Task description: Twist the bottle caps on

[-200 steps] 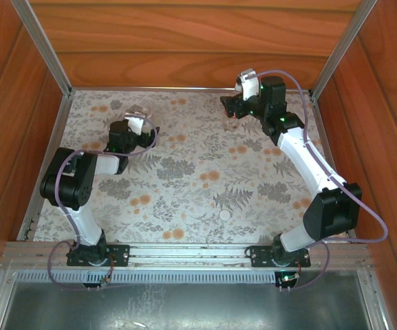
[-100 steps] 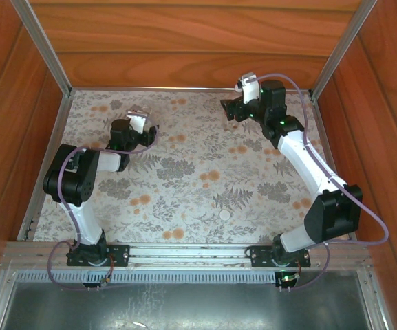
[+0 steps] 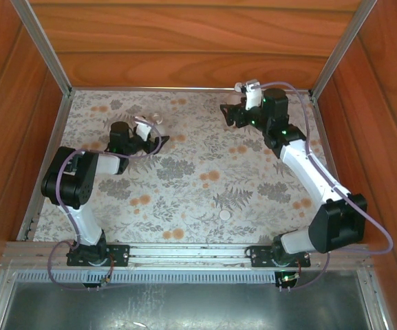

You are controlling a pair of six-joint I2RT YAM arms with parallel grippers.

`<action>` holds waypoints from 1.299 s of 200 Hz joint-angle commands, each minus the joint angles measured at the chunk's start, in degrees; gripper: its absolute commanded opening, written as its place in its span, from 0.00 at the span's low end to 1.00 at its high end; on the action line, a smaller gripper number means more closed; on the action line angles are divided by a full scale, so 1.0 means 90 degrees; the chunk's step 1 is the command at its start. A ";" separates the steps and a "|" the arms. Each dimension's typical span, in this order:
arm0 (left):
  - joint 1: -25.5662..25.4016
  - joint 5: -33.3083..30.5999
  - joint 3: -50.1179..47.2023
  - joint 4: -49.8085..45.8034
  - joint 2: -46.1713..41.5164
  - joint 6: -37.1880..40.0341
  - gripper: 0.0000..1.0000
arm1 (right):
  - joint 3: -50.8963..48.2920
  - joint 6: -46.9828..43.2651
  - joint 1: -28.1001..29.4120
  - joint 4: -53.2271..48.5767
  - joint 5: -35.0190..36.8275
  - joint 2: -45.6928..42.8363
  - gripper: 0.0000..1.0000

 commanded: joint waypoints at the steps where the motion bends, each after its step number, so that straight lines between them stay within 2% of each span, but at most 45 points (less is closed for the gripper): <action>1: -0.0152 0.0796 -0.0092 0.0098 -0.0217 0.0297 0.60 | -0.0356 0.0385 0.0011 0.0447 0.0259 -0.0446 0.90; 12: -0.0278 0.0860 -0.0118 0.0098 -0.0265 0.0384 0.60 | -0.0515 0.0335 -0.0010 0.0520 0.0162 -0.0678 1.00; 69: -0.0888 0.1245 -0.0151 0.0092 -0.0321 0.0532 0.60 | -0.0937 -0.0079 -0.0267 0.0238 -0.0447 -0.1074 1.00; 85: -0.0987 0.1450 -0.0194 0.0076 -0.0346 0.0534 0.59 | -0.1078 -0.0140 -0.0269 0.0157 -0.0841 -0.1126 1.00; 95: -0.1050 0.1489 -0.0255 0.0068 -0.0372 0.0552 0.59 | -0.1038 -0.0190 -0.0259 -0.0095 -0.1070 -0.1128 1.00; 110: -0.1100 0.1501 -0.0379 0.0058 -0.0413 0.0606 0.59 | -0.0934 -0.0222 -0.0186 -0.0734 -0.1014 -0.1135 1.00; 131: -0.1121 0.1496 -0.0563 0.0051 -0.0438 0.0647 0.59 | -0.1100 -0.0253 0.0095 -0.1247 -0.0602 -0.1280 1.00; 152: -0.1140 0.1514 -0.0720 0.0048 -0.0512 0.0698 0.59 | -0.1350 -0.0116 0.0580 -0.1666 0.0167 -0.1480 1.00; 207: -0.1187 0.1474 -0.0920 0.0053 -0.0586 0.0999 0.59 | -0.2637 0.1801 0.2628 -0.2440 0.2555 -0.2142 0.99; 228: -0.1203 0.1407 -0.0985 0.0050 -0.0592 0.1114 0.59 | -0.2899 0.2391 0.3236 -0.3032 0.3054 -0.2220 0.99; 260: -0.1202 0.1336 -0.1048 0.0040 -0.0600 0.1159 0.59 | -0.3253 0.3082 0.3796 -0.3535 0.3054 -0.2074 0.95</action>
